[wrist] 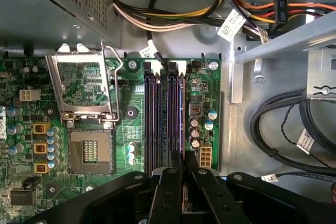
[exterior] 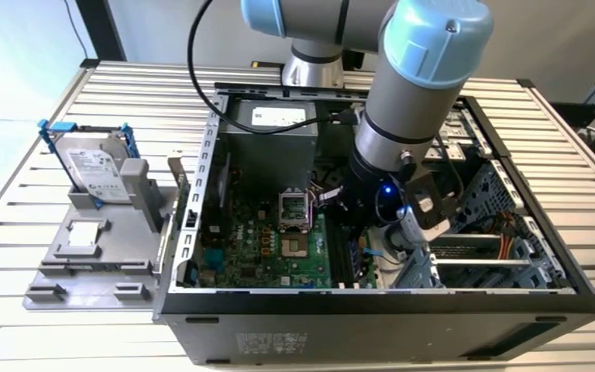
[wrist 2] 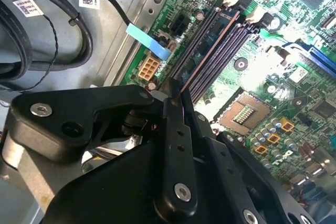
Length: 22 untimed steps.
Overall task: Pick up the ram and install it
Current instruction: 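Insert the ram into the slot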
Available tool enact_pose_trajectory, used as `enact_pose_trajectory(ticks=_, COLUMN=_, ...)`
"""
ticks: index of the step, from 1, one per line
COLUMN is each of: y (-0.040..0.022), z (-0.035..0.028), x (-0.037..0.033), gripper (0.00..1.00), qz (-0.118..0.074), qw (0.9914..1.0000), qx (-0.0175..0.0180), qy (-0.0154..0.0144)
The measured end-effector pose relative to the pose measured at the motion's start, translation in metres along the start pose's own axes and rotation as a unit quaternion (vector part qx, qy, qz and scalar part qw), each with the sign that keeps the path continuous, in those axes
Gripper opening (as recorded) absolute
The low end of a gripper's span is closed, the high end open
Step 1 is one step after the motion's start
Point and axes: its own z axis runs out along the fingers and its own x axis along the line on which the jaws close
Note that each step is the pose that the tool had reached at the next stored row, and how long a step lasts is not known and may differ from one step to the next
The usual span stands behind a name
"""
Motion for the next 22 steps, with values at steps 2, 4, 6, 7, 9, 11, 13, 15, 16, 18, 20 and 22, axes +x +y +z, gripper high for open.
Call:
enact_pose_trajectory(ticks=2, y=0.0002, z=0.0012, x=-0.0001, gripper=0.00, qz=0.003, qw=1.00000, qx=-0.0001, qy=-0.0001)
enact_pose_trajectory(ticks=4, y=0.0006, z=0.0030, x=-0.0002, gripper=0.00, qz=0.007, qw=0.99998, qx=0.0004, qy=-0.0002)
enact_pose_trajectory(ticks=6, y=0.0011, z=0.0046, x=-0.0002, gripper=0.00, qz=0.011, qw=0.99994, qx=0.0008, qy=-0.0002)
enact_pose_trajectory(ticks=7, y=0.0016, z=0.0056, x=-0.0002, gripper=0.00, qz=0.013, qw=0.99992, qx=0.0009, qy=-0.0003)
enact_pose_trajectory(ticks=9, y=0.0022, z=0.0074, x=-0.0003, gripper=0.00, qz=0.016, qw=0.99987, qx=0.0013, qy=-0.0003)
enact_pose_trajectory(ticks=11, y=0.0022, z=0.0076, x=-0.0001, gripper=0.00, qz=0.017, qw=0.99986, qx=0.0012, qy=-0.0004)
enact_pose_trajectory(ticks=13, y=0.0023, z=0.0078, x=-0.0001, gripper=0.00, qz=0.017, qw=0.99986, qx=0.0010, qy=-0.0004)
enact_pose_trajectory(ticks=15, y=0.0023, z=0.0078, x=-0.0001, gripper=0.00, qz=0.017, qw=0.99986, qx=0.0009, qy=-0.0004)
enact_pose_trajectory(ticks=16, y=0.0023, z=0.0078, x=-0.0001, gripper=0.00, qz=0.017, qw=0.99986, qx=0.0009, qy=-0.0004)
enact_pose_trajectory(ticks=18, y=0.0023, z=0.0078, x=-0.0001, gripper=0.00, qz=0.017, qw=0.99986, qx=0.0009, qy=-0.0004)
enact_pose_trajectory(ticks=20, y=0.0025, z=0.0081, x=-0.0001, gripper=1.00, qz=0.017, qw=0.99986, qx=0.0004, qy=-0.0004)
enact_pose_trajectory(ticks=22, y=0.0024, z=0.0080, x=-0.0001, gripper=1.00, qz=0.017, qw=0.99986, qx=0.0009, qy=-0.0004)
